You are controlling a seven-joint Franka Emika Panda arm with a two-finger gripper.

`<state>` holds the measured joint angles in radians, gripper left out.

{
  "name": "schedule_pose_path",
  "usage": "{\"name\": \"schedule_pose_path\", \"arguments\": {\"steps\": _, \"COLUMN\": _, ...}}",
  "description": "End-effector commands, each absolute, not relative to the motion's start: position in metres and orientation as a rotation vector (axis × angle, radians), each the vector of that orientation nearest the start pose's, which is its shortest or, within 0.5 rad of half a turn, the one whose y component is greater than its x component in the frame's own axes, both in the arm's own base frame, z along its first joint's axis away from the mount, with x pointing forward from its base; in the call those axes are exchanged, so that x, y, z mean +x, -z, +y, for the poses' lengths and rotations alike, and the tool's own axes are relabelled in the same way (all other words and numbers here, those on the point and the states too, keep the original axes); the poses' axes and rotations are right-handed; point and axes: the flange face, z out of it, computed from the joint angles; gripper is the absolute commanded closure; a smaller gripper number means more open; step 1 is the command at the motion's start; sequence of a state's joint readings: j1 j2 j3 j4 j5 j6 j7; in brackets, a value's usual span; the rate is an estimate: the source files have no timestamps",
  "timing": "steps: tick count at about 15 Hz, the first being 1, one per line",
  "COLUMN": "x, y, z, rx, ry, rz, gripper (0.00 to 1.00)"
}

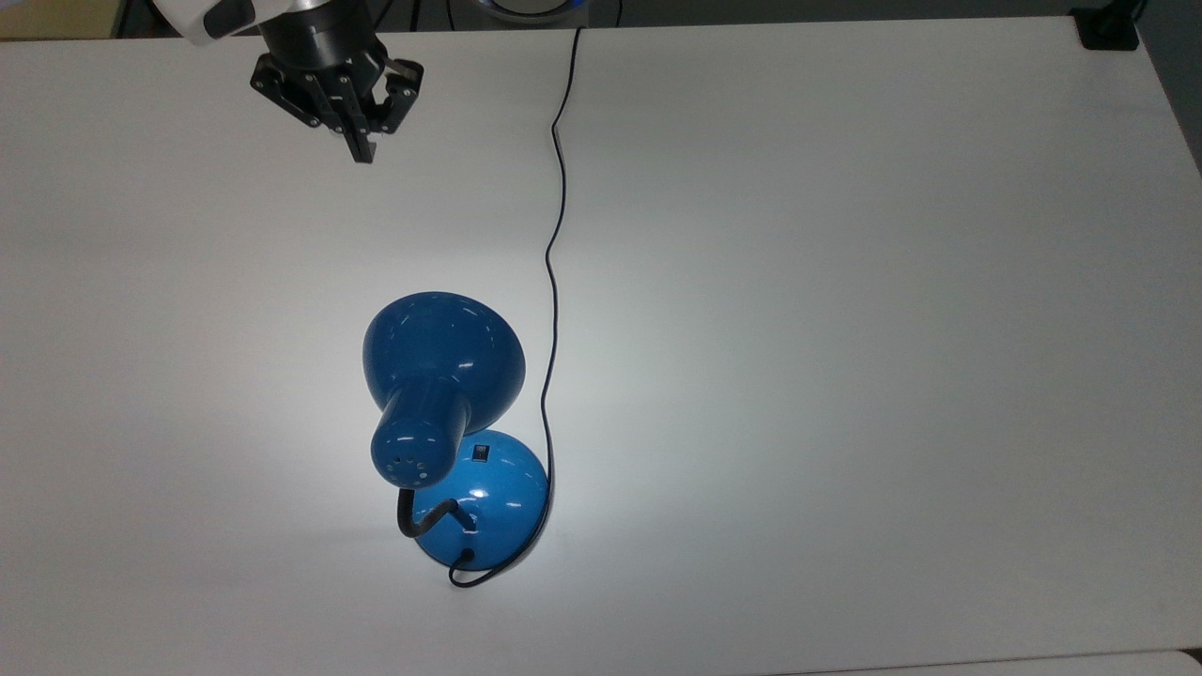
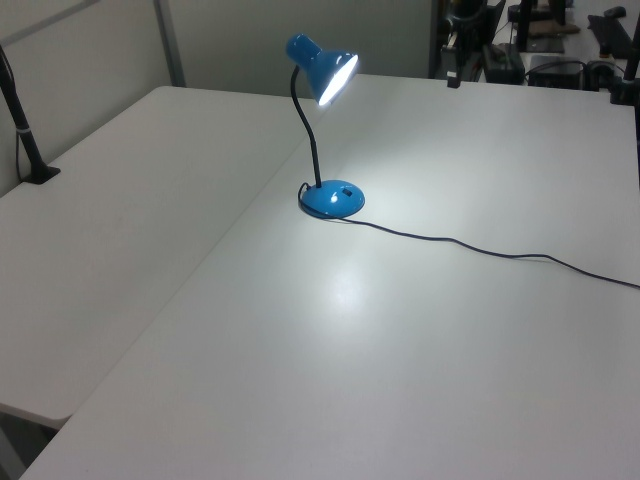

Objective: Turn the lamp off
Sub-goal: 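Move the gripper down toward the blue lamp's round base switch, then press down on the switch on the lamp base with the gripper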

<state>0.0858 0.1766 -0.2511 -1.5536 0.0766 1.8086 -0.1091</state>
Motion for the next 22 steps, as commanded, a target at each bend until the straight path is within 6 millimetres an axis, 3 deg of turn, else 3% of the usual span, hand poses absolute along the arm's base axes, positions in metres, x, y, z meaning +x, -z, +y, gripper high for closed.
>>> {"name": "schedule_pose_path", "arguments": {"steps": 1, "x": 0.65, "y": -0.515, "z": -0.072, "rx": -3.118, "ry": 0.238, "rz": 0.055, "gripper": 1.0}}
{"name": "schedule_pose_path", "arguments": {"steps": 4, "x": 0.668, "y": -0.492, "z": -0.056, "rx": -3.128, "ry": 0.305, "rz": 0.019, "gripper": 1.0}}
{"name": "schedule_pose_path", "arguments": {"steps": 12, "x": 0.717, "y": -0.408, "z": -0.017, "rx": -3.099, "ry": 0.549, "rz": 0.049, "gripper": 1.0}}
{"name": "schedule_pose_path", "arguments": {"steps": 17, "x": 0.728, "y": -0.369, "z": -0.013, "rx": -3.108, "ry": 0.59, "rz": 0.089, "gripper": 1.0}}
{"name": "schedule_pose_path", "arguments": {"steps": 22, "x": 0.734, "y": -0.351, "z": -0.001, "rx": -3.11, "ry": 0.622, "rz": 0.077, "gripper": 1.0}}
